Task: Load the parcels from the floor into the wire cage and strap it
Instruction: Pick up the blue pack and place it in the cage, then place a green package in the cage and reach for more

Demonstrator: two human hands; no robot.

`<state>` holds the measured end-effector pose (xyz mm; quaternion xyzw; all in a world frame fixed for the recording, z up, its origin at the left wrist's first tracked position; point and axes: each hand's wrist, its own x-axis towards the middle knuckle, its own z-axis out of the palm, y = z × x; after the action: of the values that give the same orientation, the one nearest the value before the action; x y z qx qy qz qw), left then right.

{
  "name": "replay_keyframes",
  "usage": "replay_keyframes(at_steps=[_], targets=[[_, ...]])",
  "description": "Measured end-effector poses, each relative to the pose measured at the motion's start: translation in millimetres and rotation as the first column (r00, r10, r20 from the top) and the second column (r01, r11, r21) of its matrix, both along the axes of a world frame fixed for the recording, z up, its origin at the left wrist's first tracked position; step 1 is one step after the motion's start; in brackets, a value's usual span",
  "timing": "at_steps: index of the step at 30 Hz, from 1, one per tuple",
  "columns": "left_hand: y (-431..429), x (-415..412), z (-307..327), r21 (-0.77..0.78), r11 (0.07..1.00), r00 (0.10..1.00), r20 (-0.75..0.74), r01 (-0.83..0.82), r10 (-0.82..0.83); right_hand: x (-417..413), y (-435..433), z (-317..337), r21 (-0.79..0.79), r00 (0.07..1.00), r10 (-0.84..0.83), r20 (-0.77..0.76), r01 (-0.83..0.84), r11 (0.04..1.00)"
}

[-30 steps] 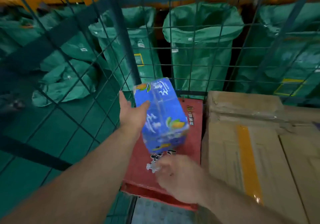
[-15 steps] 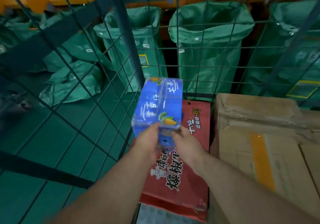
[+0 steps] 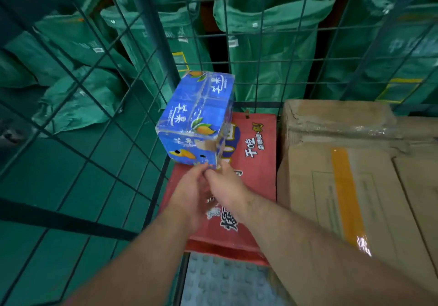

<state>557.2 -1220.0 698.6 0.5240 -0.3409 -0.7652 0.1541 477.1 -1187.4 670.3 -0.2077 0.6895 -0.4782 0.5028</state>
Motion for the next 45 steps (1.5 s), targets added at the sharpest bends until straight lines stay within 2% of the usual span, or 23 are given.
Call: replay_keyframes(at_steps=[3,6,9,11,14,16,20,22,24,26,30,32,34,35,36,38,40,45], targets=[[60,22,0,0.027,0.995,0.995,-0.002,-0.096,0.096,30,48,16,0.107,0.984,-0.067,0.165,0.049,0.993],[124,62,7,0.005,0.997,0.997,0.018,-0.073,0.073,62,111,22,0.167,0.962,-0.090,0.258,0.047,0.985],[192,109,6,0.050,0.994,0.987,0.122,0.101,-0.106,95,201,37,0.248,0.954,-0.100,0.283,0.028,0.968],[237,136,4,0.167,0.955,0.934,0.222,0.245,-0.279,118,257,39,0.353,0.917,-0.188,0.352,0.056,0.934],[287,158,-1,0.344,0.845,0.842,0.216,0.408,-0.495,148,331,36,0.451,0.849,-0.367,0.380,0.176,0.875],[311,164,-8,0.389,0.769,0.776,0.183,0.507,-0.604,166,369,39,0.456,0.786,-0.474,0.397,0.279,0.845],[360,164,-1,0.455,0.510,0.517,0.120,0.730,-0.847,210,448,44,0.515,0.560,-0.736,0.381,0.532,0.672],[385,167,4,0.467,0.343,0.360,0.057,0.815,-0.931,235,489,51,0.526,0.392,-0.833,0.390,0.648,0.551],[423,171,15,0.447,0.173,0.185,0.018,0.877,-0.983,265,536,61,0.528,0.171,-0.898,0.404,0.758,0.382],[448,176,21,0.435,0.071,0.061,0.038,0.897,-0.997,287,563,71,0.528,0.037,-0.905,0.424,0.801,0.280],[537,194,46,0.325,-0.235,-0.281,0.100,0.916,-0.954,356,637,82,0.477,-0.243,-0.872,0.425,0.879,-0.013],[585,211,52,0.275,-0.363,-0.414,0.156,0.890,-0.897,396,673,83,0.467,-0.395,-0.819,0.417,0.866,-0.179],[627,232,56,0.254,-0.471,-0.523,0.206,0.845,-0.827,439,703,80,0.471,-0.517,-0.745,0.421,0.827,-0.307],[672,252,57,0.244,-0.568,-0.615,0.223,0.786,-0.756,475,731,75,0.469,-0.596,-0.674,0.436,0.790,-0.395],[671,252,55,0.248,-0.566,-0.616,0.242,0.786,-0.750,480,730,75,0.473,-0.600,-0.669,0.438,0.787,-0.397],[724,279,47,0.238,-0.670,-0.710,0.267,0.704,-0.651,529,765,66,0.491,-0.684,-0.586,0.434,0.725,-0.483],[771,311,34,0.240,-0.723,-0.756,0.317,0.648,-0.572,579,797,52,0.532,-0.747,-0.524,0.409,0.662,-0.529],[867,393,8,0.294,-0.850,-0.876,0.355,0.437,-0.328,695,860,11,0.637,-0.865,-0.452,0.219,0.477,-0.606]])
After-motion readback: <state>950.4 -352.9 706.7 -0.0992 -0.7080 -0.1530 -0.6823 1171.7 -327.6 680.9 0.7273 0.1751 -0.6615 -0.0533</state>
